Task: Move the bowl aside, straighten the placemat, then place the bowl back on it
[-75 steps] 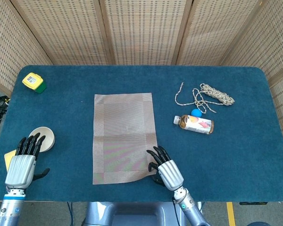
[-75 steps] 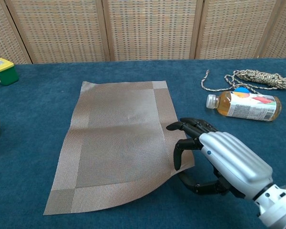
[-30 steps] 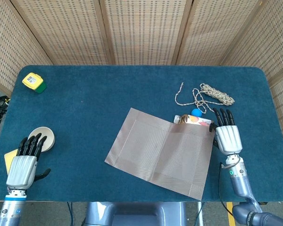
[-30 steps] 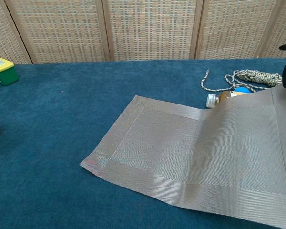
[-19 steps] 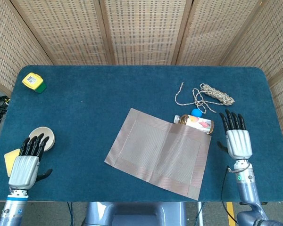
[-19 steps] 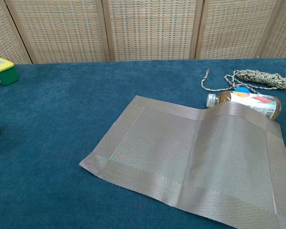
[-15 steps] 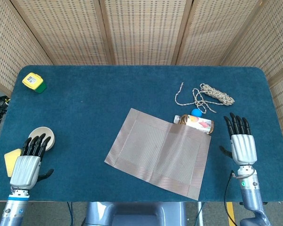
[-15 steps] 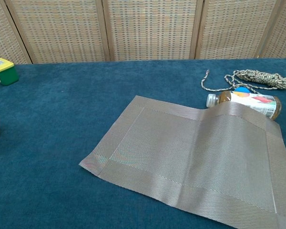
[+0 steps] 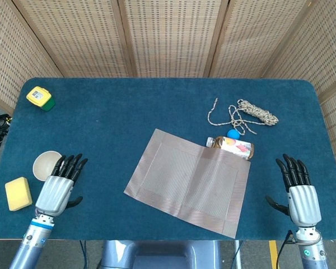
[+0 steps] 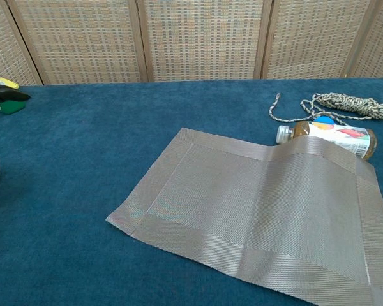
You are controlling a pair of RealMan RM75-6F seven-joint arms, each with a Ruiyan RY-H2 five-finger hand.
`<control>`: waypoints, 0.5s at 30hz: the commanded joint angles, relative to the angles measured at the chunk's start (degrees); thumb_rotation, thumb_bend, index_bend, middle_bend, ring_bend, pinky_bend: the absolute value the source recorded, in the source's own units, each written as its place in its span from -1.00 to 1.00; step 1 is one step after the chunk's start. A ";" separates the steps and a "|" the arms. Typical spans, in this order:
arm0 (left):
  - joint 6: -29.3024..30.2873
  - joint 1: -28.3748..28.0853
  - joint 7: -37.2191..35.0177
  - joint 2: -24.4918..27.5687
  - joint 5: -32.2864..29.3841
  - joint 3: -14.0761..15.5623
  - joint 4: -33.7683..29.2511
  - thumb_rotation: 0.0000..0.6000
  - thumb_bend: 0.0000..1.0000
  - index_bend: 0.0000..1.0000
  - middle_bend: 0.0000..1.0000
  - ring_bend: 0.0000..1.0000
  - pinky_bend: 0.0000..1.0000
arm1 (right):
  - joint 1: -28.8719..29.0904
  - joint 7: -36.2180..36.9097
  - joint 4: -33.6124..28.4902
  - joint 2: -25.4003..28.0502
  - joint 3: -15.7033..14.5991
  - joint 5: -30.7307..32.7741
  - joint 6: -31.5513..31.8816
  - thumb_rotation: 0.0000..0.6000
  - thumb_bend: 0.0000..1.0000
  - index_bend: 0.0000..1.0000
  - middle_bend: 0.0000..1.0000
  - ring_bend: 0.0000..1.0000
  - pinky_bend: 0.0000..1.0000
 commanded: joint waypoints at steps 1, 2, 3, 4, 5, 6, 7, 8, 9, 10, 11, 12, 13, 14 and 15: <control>-5.50 -4.55 4.11 -2.07 -0.71 -1.12 1.43 1.00 -0.87 -0.95 -1.00 -1.00 -1.00 | -0.16 0.04 -0.04 0.15 -0.02 -0.29 -0.01 1.00 -0.52 -0.95 -1.00 -1.00 -1.00; -5.90 -5.06 4.52 -2.85 -0.85 -1.30 2.19 1.00 -0.87 -0.91 -1.00 -1.00 -1.00 | -0.23 0.16 -0.15 0.24 -0.06 -0.49 0.05 1.00 -0.52 -0.95 -1.00 -1.00 -1.00; -6.29 -5.53 4.79 -3.60 -0.98 -1.43 2.98 1.00 -0.87 -0.86 -1.00 -1.00 -1.00 | -0.30 0.28 -0.25 0.32 -0.07 -0.71 0.19 1.00 -0.52 -0.95 -1.00 -1.00 -1.00; -6.62 -5.86 4.91 -4.12 -1.13 -1.50 3.55 1.00 -0.87 -0.82 -1.00 -1.00 -1.00 | -0.35 0.33 -0.30 0.36 -0.07 -0.85 0.28 1.00 -0.52 -0.95 -1.00 -1.00 -1.00; -7.14 -6.33 5.02 -4.83 -1.47 -1.61 4.36 1.00 -0.87 -0.78 -1.00 -1.00 -1.00 | -0.44 0.43 -0.39 0.45 -0.06 -1.01 0.41 1.00 -0.52 -0.95 -1.00 -1.00 -1.00; -7.70 -6.79 5.08 -5.47 -1.88 -1.72 5.10 1.00 -0.87 -0.73 -1.00 -1.00 -1.00 | -0.52 0.59 -0.48 0.55 -0.07 -1.16 0.52 1.00 -0.52 -0.95 -1.00 -1.00 -1.00; -8.40 -7.38 5.05 -6.22 -2.45 -1.91 6.03 1.00 -0.87 -0.69 -1.00 -1.00 -1.00 | -0.61 0.84 -0.62 0.67 -0.04 -1.29 0.62 1.00 -0.52 -0.95 -1.00 -1.00 -1.00; -8.86 -7.77 5.01 -6.73 -2.85 -2.00 6.68 1.00 -0.87 -0.63 -1.00 -1.00 -1.00 | -0.68 1.05 -0.68 0.76 0.00 -1.34 0.67 1.00 -0.52 -0.95 -1.00 -1.00 -1.00; -9.14 -8.03 4.99 -7.04 -3.07 -2.04 7.09 1.00 -0.87 -0.56 -1.00 -1.00 -1.00 | -0.71 1.18 -0.73 0.81 0.02 -1.36 0.67 1.00 -0.52 -0.95 -1.00 -1.00 -1.00; -9.68 -8.55 4.88 -7.60 -3.40 -2.11 7.92 1.00 -0.87 -0.52 -1.00 -1.00 -1.00 | -0.77 1.41 -0.84 0.93 0.06 -1.41 0.67 1.00 -0.52 -0.95 -1.00 -1.00 -1.00; -10.04 -8.92 4.81 -7.99 -3.54 -2.12 8.61 1.00 -0.87 -0.47 -1.00 -1.00 -1.00 | -0.82 1.57 -0.93 1.01 0.08 -1.49 0.69 1.00 -0.52 -0.95 -1.00 -1.00 -1.00; -10.49 -9.42 4.74 -8.51 -3.59 -2.06 9.65 1.00 -0.87 -0.42 -1.00 -1.00 -1.00 | -0.88 1.73 -1.06 1.11 0.08 -1.70 0.79 1.00 -0.52 -0.95 -1.00 -1.00 -1.00; -11.19 -10.00 5.07 -9.14 -3.49 -1.87 10.98 1.00 -0.87 -0.40 -1.00 -1.00 -1.00 | -0.96 1.85 -1.19 1.20 0.08 -2.05 1.07 1.00 -0.52 -0.95 -1.00 -1.00 -1.00; -11.34 -10.33 5.03 -9.70 -3.34 -1.77 11.88 1.00 -0.87 -0.38 -1.00 -1.00 -1.00 | -1.02 1.93 -1.26 1.26 0.06 -2.27 1.22 1.00 -0.52 -0.95 -1.00 -1.00 -1.00; -11.32 -10.53 4.90 -10.15 -3.16 -1.65 12.56 1.00 -0.87 -0.35 -1.00 -1.00 -1.00 | -1.07 2.01 -1.29 1.30 0.07 -2.40 1.30 1.00 -0.52 -0.95 -1.00 -1.00 -1.00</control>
